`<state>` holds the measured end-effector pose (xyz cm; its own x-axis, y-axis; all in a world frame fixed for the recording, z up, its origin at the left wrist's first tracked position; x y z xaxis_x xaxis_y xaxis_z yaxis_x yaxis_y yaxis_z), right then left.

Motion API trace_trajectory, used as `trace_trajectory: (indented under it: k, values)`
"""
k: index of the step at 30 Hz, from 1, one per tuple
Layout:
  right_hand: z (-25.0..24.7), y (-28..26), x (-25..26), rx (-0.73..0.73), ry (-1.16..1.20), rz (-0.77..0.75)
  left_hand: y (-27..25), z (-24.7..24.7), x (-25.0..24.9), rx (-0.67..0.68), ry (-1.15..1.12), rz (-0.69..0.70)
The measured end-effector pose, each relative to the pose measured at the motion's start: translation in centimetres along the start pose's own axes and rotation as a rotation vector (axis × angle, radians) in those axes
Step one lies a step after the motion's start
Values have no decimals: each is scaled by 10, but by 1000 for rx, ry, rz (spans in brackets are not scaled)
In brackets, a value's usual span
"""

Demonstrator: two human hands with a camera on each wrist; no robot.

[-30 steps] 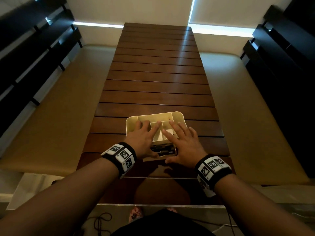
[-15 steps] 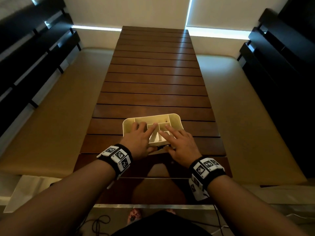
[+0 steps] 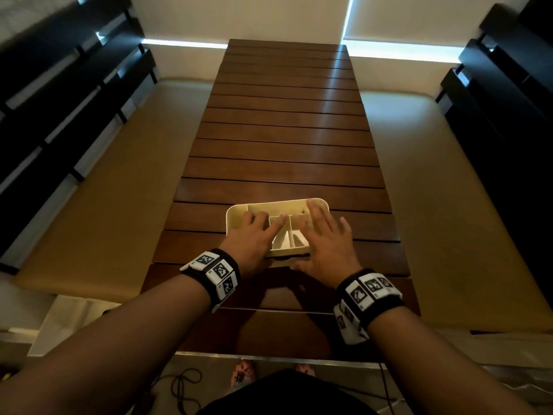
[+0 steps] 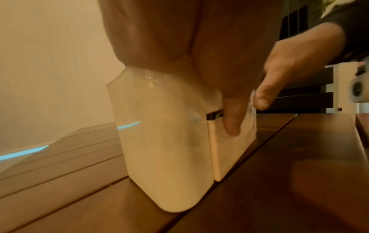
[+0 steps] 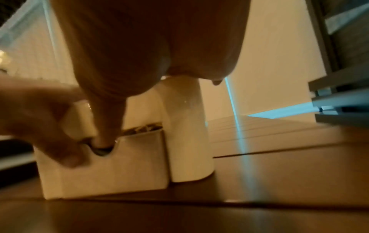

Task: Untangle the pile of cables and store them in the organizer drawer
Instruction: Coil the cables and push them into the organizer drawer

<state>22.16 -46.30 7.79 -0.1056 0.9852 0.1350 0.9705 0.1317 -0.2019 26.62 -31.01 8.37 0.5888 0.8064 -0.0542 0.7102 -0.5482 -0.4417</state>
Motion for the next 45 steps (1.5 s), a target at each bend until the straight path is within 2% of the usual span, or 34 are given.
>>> trace_trajectory:
  k: [3, 5, 9, 11, 14, 19, 21, 26, 29, 36, 45]
  values:
    - [7, 7, -5, -3, -117, -104, 1, -1, -1, -19, 7, -22]
    - [7, 5, -5, -71, -124, -110, -1, -5, -4, -49, 85, -43]
    - [4, 6, -4, -103, -190, -144, -6, -9, -2, -80, 225, -1]
    - [-4, 10, -4, -91, -234, -191, -4, -9, 6, -66, 230, 19]
    - [-6, 26, -6, 60, -269, -241, 3, -7, 10, -16, 203, 29]
    - [-5, 34, -4, -37, -226, -290, 10, -4, 13, -20, 110, 40]
    - [-6, 35, -5, -61, -224, -299, 11, -8, 14, -32, 87, 42]
    - [-11, 37, -7, -77, -193, -320, 13, -10, 22, -48, 227, 12]
    - [-10, 39, -7, -97, -188, -326, 13, -5, 33, -57, 167, -24]
    - [-1, 41, -13, -148, -249, -423, 18, -3, 34, -81, 131, 2]
    - [-4, 43, -9, -150, -239, -360, 21, -8, 37, -110, 146, 16]
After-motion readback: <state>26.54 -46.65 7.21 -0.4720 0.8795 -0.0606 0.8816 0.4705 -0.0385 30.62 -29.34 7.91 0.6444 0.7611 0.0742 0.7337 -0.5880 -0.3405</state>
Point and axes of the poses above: each hand's wrist, its own y-axis towards the middle knuckle, its own z-axis out of the palm, x = y × z, the point moved 7 cm from there along y, towards the middle knuckle, and after that the axes turned 12 degrees about x, right-handed, at the moved point
